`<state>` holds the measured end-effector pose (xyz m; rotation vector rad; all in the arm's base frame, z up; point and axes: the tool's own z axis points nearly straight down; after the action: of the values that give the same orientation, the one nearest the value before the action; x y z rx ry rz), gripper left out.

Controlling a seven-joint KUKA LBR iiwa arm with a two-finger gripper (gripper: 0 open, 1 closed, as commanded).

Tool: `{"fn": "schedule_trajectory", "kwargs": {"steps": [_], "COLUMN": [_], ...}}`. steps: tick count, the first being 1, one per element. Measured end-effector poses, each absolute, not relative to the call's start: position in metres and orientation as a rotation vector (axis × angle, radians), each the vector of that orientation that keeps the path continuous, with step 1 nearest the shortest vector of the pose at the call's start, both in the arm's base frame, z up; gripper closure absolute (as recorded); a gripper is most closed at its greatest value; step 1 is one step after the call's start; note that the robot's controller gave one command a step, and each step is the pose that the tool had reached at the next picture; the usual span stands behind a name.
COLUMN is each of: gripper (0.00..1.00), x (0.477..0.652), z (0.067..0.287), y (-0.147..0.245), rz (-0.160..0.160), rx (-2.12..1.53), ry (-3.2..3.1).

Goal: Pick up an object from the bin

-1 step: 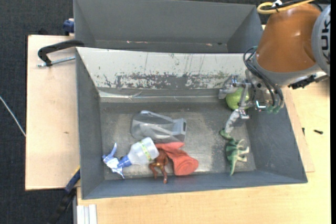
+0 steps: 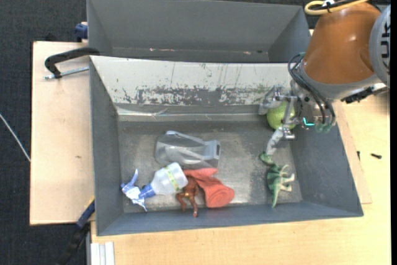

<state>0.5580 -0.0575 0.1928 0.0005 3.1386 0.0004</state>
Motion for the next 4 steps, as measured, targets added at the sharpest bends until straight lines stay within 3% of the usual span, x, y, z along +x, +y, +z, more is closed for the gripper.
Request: {"fn": "schedule_trajectory", "kwargs": {"steps": [2, 3, 4], "gripper": [0.0, 0.0, 0.0], "x": [0.504, 0.504, 0.507], "z": [0.158, 0.17, 0.124], "y": [-0.007, 0.03, 0.055], "rz": [0.008, -0.002, 0.001], "rx": [-0.26, -0.364, -0.583], "ry": [3.133, 3.115, 3.077]}}
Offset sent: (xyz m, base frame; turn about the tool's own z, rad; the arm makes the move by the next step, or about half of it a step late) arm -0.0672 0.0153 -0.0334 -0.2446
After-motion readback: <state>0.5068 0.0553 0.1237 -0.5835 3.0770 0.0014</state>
